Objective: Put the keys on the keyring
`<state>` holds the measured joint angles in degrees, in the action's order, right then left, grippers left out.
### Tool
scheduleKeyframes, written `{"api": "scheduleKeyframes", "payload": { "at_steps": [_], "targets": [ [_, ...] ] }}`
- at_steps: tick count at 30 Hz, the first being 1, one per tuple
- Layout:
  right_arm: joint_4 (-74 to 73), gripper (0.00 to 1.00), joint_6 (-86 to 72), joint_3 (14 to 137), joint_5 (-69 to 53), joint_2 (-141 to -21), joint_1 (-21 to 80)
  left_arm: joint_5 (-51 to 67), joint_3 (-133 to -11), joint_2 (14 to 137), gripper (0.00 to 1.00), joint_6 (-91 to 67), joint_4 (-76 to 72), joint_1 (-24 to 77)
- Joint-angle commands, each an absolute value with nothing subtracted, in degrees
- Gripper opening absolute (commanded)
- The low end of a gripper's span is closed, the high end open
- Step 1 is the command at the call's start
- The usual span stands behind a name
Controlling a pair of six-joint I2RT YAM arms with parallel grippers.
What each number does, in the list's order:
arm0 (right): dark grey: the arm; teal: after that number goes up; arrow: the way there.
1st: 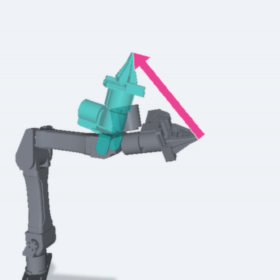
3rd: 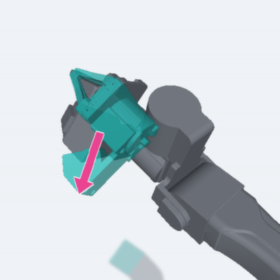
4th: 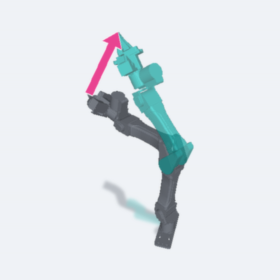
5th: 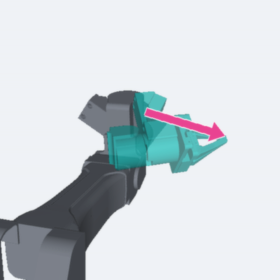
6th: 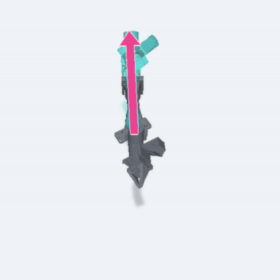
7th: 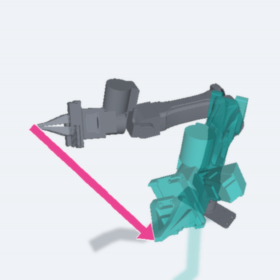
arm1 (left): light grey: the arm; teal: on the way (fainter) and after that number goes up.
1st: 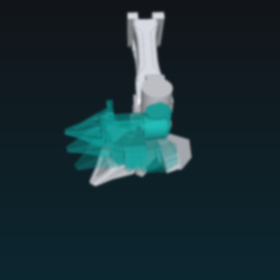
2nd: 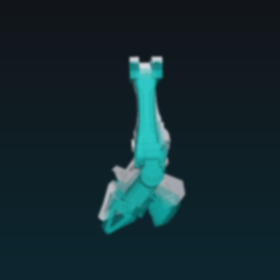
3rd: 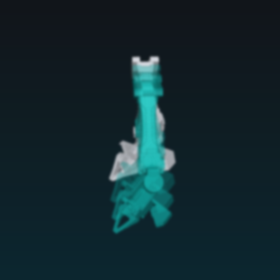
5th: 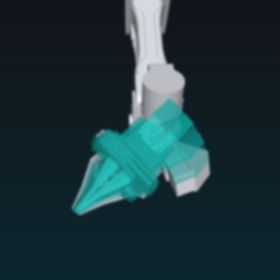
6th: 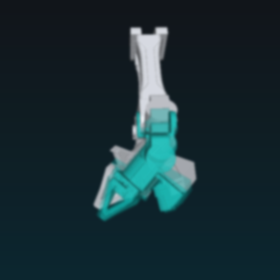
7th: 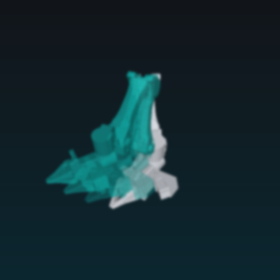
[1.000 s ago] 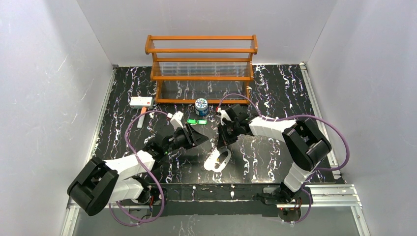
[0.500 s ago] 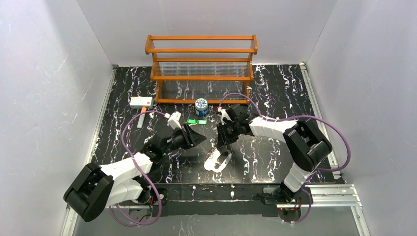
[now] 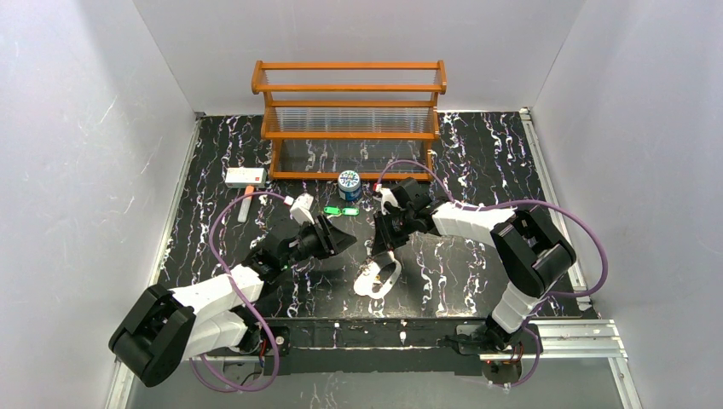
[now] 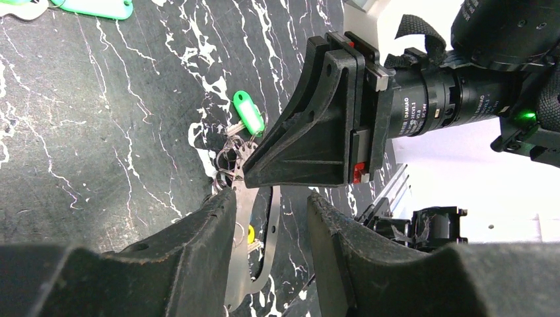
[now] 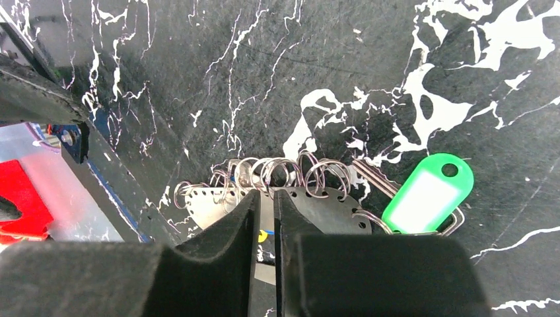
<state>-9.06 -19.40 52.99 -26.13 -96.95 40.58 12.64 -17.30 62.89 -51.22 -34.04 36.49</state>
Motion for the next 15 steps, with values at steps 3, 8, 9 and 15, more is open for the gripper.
{"api": "scheduleKeyframes", "payload": {
  "at_steps": [3,8,9,15],
  "targets": [
    [-8.31,0.19,-17.9,54.35,-26.43,-96.16,40.52,11.69,-16.91,62.17,0.42,-49.28,-33.02,36.12],
    [-10.26,0.2,-15.73,55.15,-24.04,-96.21,40.52,11.38,-17.34,62.49,0.42,-47.96,-31.75,36.12],
    [-10.59,0.22,-15.35,55.3,-23.62,-95.97,40.52,11.28,-17.52,62.49,0.42,-47.69,-31.45,36.12],
    [-11.6,0.36,-13.25,55.85,-22.58,-93.43,40.62,10.7,-18.48,62.41,0.42,-46.23,-29.41,36.1]
  ]
}}
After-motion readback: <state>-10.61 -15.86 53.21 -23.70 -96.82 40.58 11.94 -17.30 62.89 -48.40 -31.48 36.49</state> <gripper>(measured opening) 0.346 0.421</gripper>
